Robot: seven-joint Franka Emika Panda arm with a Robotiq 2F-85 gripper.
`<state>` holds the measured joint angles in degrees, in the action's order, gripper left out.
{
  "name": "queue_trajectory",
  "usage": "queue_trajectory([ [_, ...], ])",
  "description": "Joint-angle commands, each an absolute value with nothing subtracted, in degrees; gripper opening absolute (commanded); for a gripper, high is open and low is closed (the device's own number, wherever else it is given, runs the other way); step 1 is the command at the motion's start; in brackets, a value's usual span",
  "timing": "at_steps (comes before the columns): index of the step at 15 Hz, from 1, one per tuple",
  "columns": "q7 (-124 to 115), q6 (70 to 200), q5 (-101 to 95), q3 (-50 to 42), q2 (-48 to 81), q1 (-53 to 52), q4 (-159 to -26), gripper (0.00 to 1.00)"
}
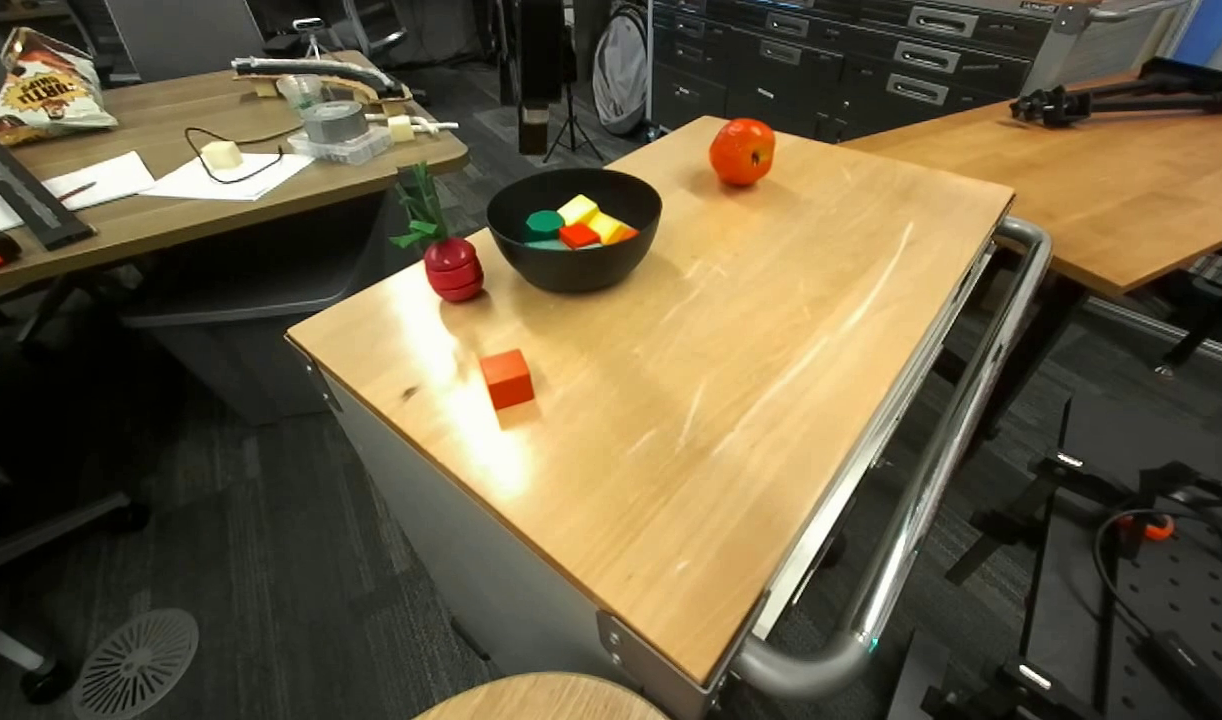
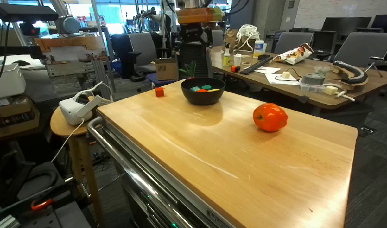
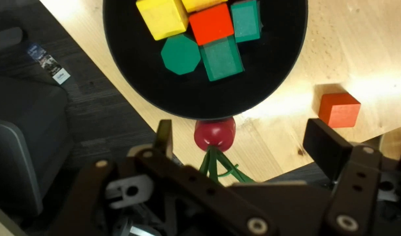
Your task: Move the apple toy to the right and put the toys in the bowl on the counter
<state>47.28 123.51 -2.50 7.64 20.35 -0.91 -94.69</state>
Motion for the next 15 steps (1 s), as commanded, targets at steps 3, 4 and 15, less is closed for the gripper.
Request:
queue_trajectory([
  [3, 44.18, 117.93, -5.84, 6.73, 23.02, -1.52, -90.43, 1.00],
  [4, 43.76, 117.47, -6.10, 6.73, 23.18, -1.69, -89.97, 1.00],
  [15, 44.30, 124.31, 0.96, 7.25, 29.47, 2.49, -88.87, 1.00],
])
